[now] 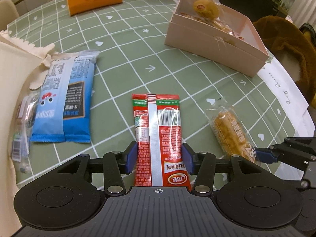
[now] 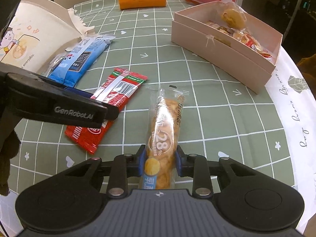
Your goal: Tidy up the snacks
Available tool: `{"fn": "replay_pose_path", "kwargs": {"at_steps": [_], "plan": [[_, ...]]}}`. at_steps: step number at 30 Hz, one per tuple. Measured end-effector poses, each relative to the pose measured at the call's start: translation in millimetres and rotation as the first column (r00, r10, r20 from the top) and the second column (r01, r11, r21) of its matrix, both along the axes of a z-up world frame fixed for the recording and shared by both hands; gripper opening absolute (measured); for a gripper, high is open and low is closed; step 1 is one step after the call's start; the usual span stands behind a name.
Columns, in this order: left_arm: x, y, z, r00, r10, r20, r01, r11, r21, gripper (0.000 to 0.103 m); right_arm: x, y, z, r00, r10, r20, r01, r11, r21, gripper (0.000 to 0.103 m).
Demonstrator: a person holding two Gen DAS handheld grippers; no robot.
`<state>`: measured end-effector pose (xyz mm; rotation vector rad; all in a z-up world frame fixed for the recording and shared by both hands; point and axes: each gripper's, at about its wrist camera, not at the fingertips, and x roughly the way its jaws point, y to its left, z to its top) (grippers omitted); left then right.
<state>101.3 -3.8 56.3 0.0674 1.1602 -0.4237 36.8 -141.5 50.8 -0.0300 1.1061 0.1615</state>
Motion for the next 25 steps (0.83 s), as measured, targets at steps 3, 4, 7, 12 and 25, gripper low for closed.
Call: {"fn": "replay_pose_path", "kwargs": {"at_steps": [3, 4, 7, 12, 25], "plan": [[-0.2, 0.8, -0.3, 1.0, 0.001, -0.002, -0.001, 1.0, -0.002, 0.054, 1.2, 0.7, -0.9, 1.0, 0.003, -0.002, -0.003, 1.0, -0.005, 0.029], [0.0, 0.4, -0.3, 1.0, 0.0, -0.004, 0.0, 1.0, 0.0, 0.054, 1.6, 1.6, -0.8, 1.0, 0.005, 0.0, -0.005, 1.0, -0.009, 0.029], [1.3, -0.2, -0.1, 1.0, 0.008, -0.014, -0.008, 1.0, 0.001, 0.055, 2.1, 2.4, -1.3, 1.0, 0.005, 0.003, -0.005, 1.0, -0.011, 0.029], [2.2, -2.7, -0.1, 1.0, 0.02, -0.014, -0.02, 1.0, 0.008, 0.055, 1.5, 2.8, -2.4, 1.0, 0.001, 0.002, -0.001, 1.0, -0.008, 0.029], [-12.5, -16.3, -1.9, 0.996, -0.002, 0.091, -0.002, 0.999, 0.047, 0.056, -2.2, 1.2, -2.5, 1.0, 0.005, 0.001, -0.005, 1.0, -0.005, 0.03]]}}
